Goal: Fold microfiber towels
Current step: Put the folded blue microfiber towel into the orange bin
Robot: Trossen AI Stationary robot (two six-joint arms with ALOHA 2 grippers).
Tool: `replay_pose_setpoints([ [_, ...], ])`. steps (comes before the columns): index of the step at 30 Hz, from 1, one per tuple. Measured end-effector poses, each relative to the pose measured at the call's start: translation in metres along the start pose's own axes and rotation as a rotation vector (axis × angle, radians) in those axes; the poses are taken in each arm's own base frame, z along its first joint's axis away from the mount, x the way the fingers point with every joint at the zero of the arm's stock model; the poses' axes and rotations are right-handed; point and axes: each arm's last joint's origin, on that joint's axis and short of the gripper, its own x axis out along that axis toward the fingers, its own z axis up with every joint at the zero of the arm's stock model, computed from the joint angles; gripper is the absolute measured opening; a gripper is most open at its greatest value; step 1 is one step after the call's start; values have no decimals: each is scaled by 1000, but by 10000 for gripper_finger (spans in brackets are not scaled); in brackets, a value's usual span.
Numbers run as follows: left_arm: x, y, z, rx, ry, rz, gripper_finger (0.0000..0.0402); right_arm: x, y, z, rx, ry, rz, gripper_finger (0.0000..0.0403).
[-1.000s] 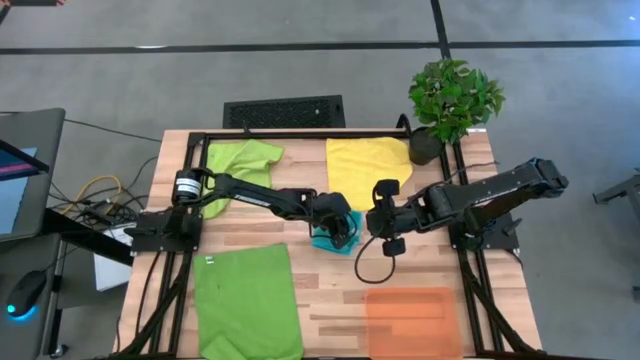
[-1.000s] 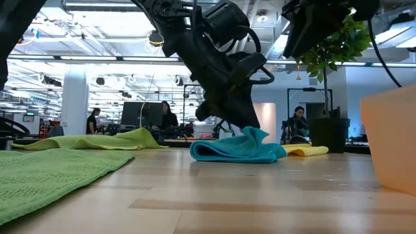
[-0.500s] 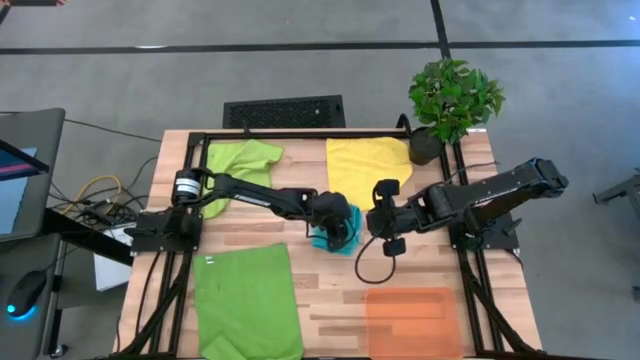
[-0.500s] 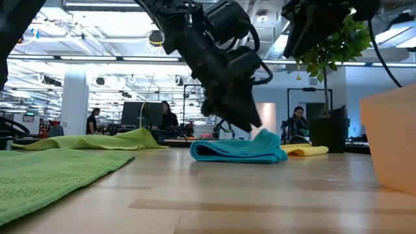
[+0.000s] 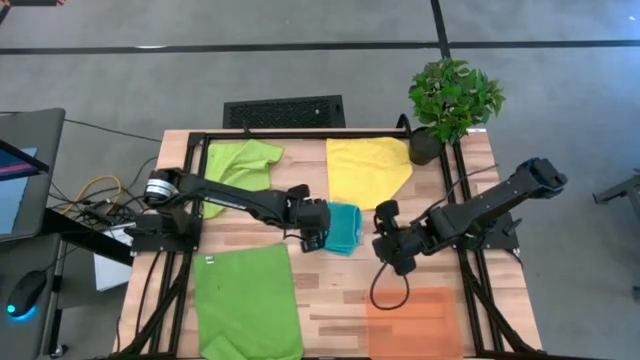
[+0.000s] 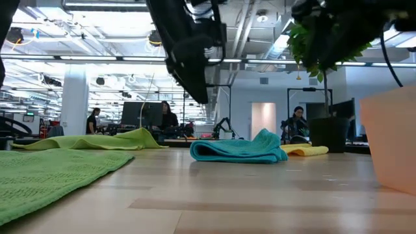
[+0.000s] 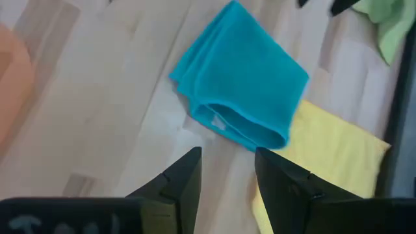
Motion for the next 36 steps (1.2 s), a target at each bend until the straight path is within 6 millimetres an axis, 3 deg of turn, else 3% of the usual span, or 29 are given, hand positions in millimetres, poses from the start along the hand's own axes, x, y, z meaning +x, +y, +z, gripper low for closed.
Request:
replay_pose_setpoints([
  [7,-16,-19,-19,17,98,30,169,32,15,13,-88,-91,-12,168],
  [15,-32,-52,-38,-16,78,126,169,86,35,22,-246,-6,3,168],
  [21,-42,-71,-48,-64,51,143,169,111,41,25,-302,10,-2,168],
  [36,-48,-81,-55,-94,23,174,169,131,27,16,-294,124,-63,168],
])
